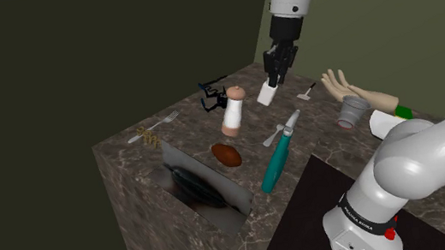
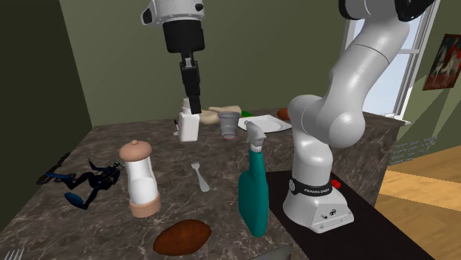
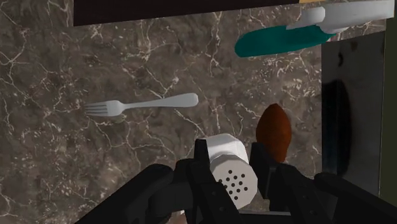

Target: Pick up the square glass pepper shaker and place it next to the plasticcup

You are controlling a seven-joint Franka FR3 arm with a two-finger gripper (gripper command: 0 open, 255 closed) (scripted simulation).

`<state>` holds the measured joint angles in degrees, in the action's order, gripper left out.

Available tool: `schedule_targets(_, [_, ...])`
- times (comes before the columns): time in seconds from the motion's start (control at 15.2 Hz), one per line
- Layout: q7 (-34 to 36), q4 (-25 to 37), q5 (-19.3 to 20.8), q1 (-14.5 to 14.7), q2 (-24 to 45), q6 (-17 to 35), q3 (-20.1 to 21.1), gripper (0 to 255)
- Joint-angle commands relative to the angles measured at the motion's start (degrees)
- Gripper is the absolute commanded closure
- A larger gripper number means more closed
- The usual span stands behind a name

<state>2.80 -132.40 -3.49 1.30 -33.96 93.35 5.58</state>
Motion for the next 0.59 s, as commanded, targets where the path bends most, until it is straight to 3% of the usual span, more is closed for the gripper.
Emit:
schedule_targets(0.0, [-2.62,-0.72,1.38,-0.96,-1.0,-0.36,-2.1,255])
schedule_targets(0.53, [-13.74,-0.33,7.65,-5.41,-0.59,-0.19,-11.24,255])
